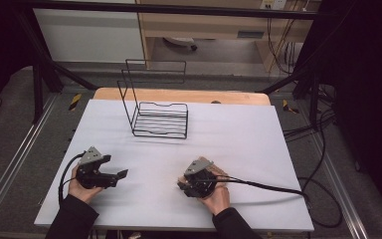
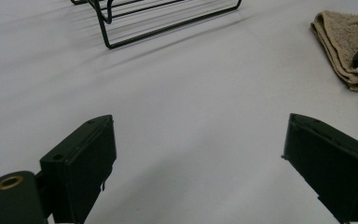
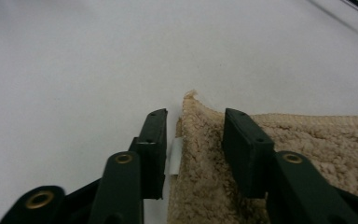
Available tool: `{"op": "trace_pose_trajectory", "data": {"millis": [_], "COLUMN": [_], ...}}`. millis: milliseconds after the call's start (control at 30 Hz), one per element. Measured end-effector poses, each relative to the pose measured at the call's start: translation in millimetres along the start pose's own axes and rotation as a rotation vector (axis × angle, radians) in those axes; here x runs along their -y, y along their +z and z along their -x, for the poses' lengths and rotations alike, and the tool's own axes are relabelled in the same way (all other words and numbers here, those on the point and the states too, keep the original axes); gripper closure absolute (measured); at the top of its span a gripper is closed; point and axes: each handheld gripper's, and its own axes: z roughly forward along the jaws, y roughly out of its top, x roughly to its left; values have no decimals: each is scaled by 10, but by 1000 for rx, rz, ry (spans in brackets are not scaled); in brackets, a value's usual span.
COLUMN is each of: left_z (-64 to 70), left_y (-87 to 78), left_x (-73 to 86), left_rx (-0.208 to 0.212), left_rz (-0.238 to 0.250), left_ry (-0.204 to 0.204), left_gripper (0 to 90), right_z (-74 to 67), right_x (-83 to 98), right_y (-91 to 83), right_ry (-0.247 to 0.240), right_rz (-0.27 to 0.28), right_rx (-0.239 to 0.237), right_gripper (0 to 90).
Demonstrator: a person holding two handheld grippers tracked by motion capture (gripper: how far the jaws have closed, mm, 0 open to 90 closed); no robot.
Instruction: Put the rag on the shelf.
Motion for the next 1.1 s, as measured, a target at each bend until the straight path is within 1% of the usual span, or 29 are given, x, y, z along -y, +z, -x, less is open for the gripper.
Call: {"op": "trace_pose_trajectory", "data": {"millis": [33, 100, 133, 167, 233, 267, 300, 333, 367, 433, 500, 600, 633, 667, 700, 733, 767, 800, 833, 867, 900, 967, 1000, 1033, 1067, 1100], "left_z": [-2, 1, 1, 2, 3, 3, 4, 4, 4, 3, -2, -5, -5, -6, -7, -7, -9, -9, -10, -10, -11, -13, -14, -14, -10, -10], "left_y": [-3, -2, -2, -3, -3, -3, -4, -4, -5, -10, -10, -5, -4, -4, -4, -4, -4, -4, -5, -8, -11, -18, -18, -18, -19, -19], "left_x": [-1, -1, -1, -1, -2, -2, -2, -2, -3, -4, -3, -2, -3, -3, -4, -4, -4, -4, -4, -3, -4, -4, -4, -4, -10, -10], "left_rx": [0, 0, 0, 1, 0, 0, -1, -1, 0, -1, -1, -2, -3, -4, -4, -4, -5, -5, -6, -6, -6, -6, -5, -5, -1, -1], "left_rz": [-1, 0, 0, 0, 0, 0, 0, 0, 0, 0, 0, -1, -1, -1, -2, -2, -3, -3, -3, -3, -3, 1, 1, 1, -1, -1], "left_ry": [2, 2, 2, 3, 3, 3, 3, 3, 3, 5, 3, 1, 0, 0, 0, 0, -1, -1, -2, -3, -3, -9, -10, -10, -14, -14], "left_gripper": [86, 86, 86, 86, 86, 86, 86, 86, 86, 86, 86, 86, 86, 87, 87, 87, 87, 88, 88, 88, 88, 89, 89, 89, 89, 90], "right_z": [-9, -29, -29, -48, -56, -58, -56, -56, -46, -28, -19, -13, -7, 2, 3, 3, -7, -87, -144, -144, -254, -346, -380, -380, -406, -400], "right_x": [1, 5, 5, 14, 19, 24, 24, 24, 21, 11, 4, -16, -40, -67, -98, -98, -131, -206, -240, -240, -298, -330, -334, -334, -319, -307], "right_y": [5, 20, 20, 27, 27, 26, 24, 24, 16, 12, 7, -13, -27, -43, -52, -52, -53, -19, 9, 9, 78, 146, 179, 179, 234, 252], "right_ry": [-5, -35, -35, -73, -80, -87, -83, -83, -87, -59, -46, -27, -15, -4, 17, 17, 16, -11, -30, -30, -57, -75, -79, -79, -73, -59], "right_rz": [-1, -4, -4, -6, -4, -5, -5, -5, -11, -13, -12, 20, 36, 59, 82, 82, 104, 119, 127, 127, 142, 136, 123, 123, 94, 79], "right_rx": [6, 28, 28, 50, 51, 59, 62, 62, 90, 99, 102, 97, 85, 64, 39, 39, 15, -24, -47, -47, -108, -160, -178, -178, -197, -208], "right_gripper": [551, 571, 571, 587, 589, 622, 651, 651, 786, 812, 827, 836, 838, 838, 838, 838, 837, 837, 836, 836, 834, 831, 828, 828, 805, 786]}}
